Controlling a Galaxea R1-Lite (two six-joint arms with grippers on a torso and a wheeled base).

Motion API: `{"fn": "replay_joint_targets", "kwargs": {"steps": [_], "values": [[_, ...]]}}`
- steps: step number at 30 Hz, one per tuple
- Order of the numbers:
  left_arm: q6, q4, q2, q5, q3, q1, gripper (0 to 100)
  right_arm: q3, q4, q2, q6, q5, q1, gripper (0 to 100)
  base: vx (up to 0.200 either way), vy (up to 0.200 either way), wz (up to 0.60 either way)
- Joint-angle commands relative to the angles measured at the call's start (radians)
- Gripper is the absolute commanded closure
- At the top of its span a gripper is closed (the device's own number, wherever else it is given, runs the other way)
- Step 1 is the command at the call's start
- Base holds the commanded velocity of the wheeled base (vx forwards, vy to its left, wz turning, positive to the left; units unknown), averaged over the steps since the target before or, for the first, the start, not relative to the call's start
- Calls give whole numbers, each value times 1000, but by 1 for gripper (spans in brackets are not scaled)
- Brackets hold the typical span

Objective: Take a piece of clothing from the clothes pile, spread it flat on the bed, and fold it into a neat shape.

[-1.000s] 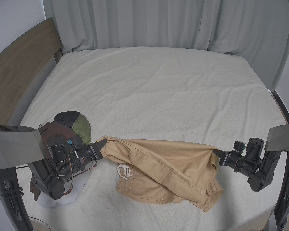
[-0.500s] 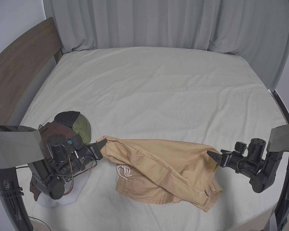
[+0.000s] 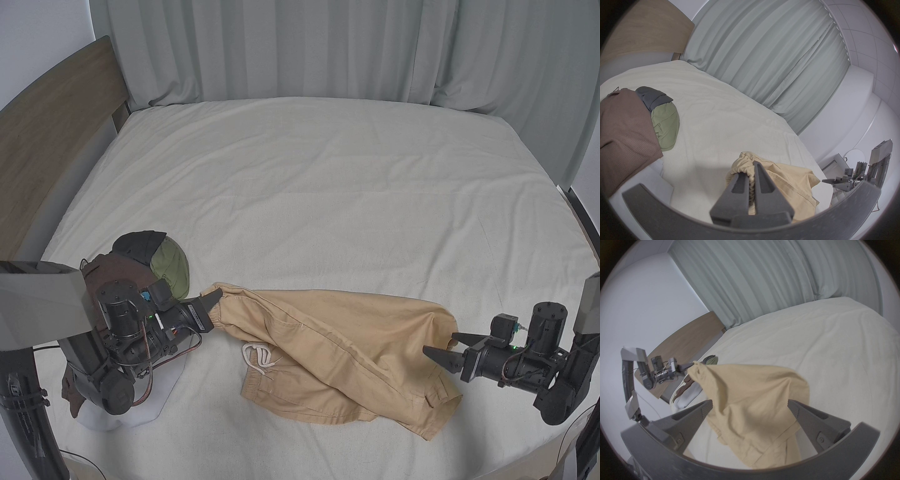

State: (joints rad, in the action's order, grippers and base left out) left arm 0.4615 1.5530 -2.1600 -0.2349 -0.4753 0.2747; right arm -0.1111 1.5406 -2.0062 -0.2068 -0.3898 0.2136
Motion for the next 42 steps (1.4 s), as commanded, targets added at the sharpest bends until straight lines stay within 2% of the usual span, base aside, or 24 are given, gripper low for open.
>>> {"fn": "replay_joint_targets", "kwargs": {"steps": [1,5,23,26,33,38,42], "values": [[0,2,-1,0,0,0,100,93,-1,33,20,-6,49,0,0,0,0],[0,2,-1,0,0,0,100,111,-1,-23,23,-6,73,0,0,0,0],[0,2,-8,0,0,-2,100,111,-1,-220,-9,-14,73,0,0,0,0],[0,2,-8,0,0,-2,100,111,1,-244,-22,-40,78,0,0,0,0],[-1,2,-8,0,-2,-2,100,85,1,-267,-118,-50,93,0,0,0,0],[0,2,-8,0,-2,-2,100,65,3,-301,-131,-50,105,0,0,0,0],[0,2,-6,0,-2,-3,100,36,3,-307,-190,-50,105,0,0,0,0]]}}
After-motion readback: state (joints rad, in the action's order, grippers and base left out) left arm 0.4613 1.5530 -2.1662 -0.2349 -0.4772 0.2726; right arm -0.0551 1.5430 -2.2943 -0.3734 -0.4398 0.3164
